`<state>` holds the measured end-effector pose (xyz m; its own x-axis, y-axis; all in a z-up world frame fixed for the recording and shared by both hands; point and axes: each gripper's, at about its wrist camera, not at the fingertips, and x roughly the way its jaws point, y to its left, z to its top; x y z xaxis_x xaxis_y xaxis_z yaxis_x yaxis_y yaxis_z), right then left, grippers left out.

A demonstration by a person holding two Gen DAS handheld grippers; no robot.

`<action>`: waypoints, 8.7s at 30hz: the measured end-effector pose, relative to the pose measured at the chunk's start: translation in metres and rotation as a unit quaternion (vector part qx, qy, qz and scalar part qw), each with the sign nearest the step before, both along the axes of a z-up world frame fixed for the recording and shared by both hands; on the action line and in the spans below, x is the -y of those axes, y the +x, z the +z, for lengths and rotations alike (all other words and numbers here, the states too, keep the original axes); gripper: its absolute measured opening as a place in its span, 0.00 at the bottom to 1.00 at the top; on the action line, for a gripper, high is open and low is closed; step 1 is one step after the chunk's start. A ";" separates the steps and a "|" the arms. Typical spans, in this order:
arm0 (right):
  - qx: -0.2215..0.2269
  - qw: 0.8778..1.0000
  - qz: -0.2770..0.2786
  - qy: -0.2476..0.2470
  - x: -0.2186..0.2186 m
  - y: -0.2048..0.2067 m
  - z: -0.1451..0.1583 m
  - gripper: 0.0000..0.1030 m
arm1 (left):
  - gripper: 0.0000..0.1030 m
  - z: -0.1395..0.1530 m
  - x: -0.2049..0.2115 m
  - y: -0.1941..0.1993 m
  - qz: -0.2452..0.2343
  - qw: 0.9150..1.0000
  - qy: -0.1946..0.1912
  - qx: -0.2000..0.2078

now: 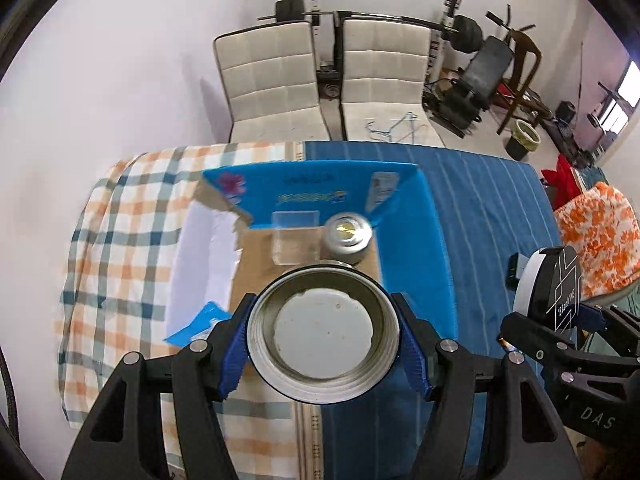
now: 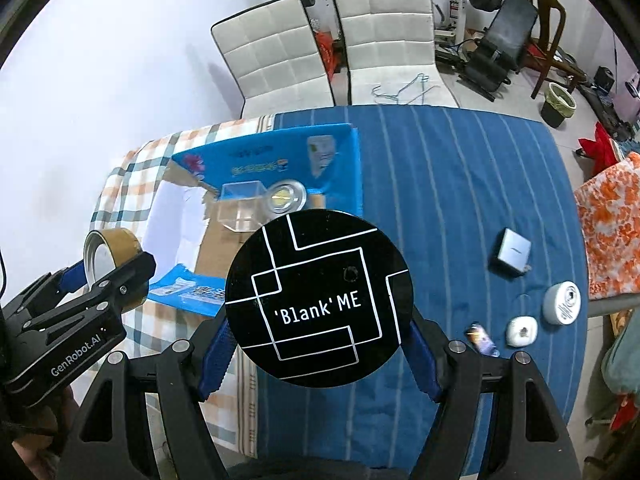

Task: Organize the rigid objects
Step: 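Carry the white-lidded jar and black tin into the blue box with both tools, then release the jar and black tin inside the box and lift both tools, then grasp the grey charger with the left tool while the right tool grasps the white cream jar, then carry the grey charger and white cream jar into the blue box with both tools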

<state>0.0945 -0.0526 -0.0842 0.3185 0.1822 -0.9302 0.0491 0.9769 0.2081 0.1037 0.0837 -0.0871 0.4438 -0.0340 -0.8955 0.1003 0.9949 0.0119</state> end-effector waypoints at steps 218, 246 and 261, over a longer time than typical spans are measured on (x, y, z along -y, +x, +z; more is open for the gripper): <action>-0.003 1.000 0.014 0.021 -0.029 0.030 0.005 0.68 | 0.49 0.016 -0.038 0.017 0.027 1.000 -0.007 -0.010; -0.163 0.986 -0.027 -0.015 -0.077 0.127 -0.201 0.68 | 0.49 -0.172 -0.075 0.104 0.008 0.979 0.002 -0.204; -0.205 0.978 -0.016 -0.027 -0.091 0.138 -0.245 0.69 | 0.50 -0.182 -0.081 0.117 0.002 0.979 0.006 -0.203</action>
<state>0.2323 0.0389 -0.3289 -0.0781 0.1263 -0.9889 0.1479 0.9824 0.1138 0.2208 0.1651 -0.2691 0.0516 -0.0210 -0.9984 0.0960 0.9953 -0.0160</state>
